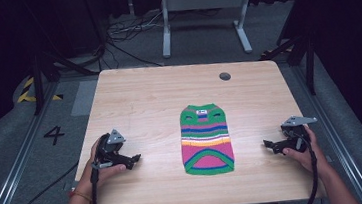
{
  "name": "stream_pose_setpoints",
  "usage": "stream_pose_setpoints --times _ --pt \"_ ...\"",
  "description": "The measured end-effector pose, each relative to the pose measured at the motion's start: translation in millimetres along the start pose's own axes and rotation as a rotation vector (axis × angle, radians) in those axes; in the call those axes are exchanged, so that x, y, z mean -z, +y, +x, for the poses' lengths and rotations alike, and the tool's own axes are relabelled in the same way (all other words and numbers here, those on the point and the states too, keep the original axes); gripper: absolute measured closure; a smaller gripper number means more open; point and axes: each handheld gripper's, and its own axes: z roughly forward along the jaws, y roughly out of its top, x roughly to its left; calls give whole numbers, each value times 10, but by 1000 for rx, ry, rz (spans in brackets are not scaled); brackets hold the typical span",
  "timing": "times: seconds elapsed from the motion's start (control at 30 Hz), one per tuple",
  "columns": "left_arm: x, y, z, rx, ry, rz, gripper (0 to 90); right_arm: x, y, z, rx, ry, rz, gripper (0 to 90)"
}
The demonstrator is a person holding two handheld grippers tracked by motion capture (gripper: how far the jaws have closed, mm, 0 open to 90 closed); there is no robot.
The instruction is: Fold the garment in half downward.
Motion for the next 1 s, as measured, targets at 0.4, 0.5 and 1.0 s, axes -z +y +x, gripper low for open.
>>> stream_pose_setpoints --times 0.4,0.5,1.0 --pt "34 73 -16 12 6 7 192 105 32 25 62 65 42 242" --pt "46 102 -44 -14 20 13 213 127 52 32 70 76 43 385" --pt "-104 755 -55 -59 -20 -7 291 86 681 167 148 100 -30 449"
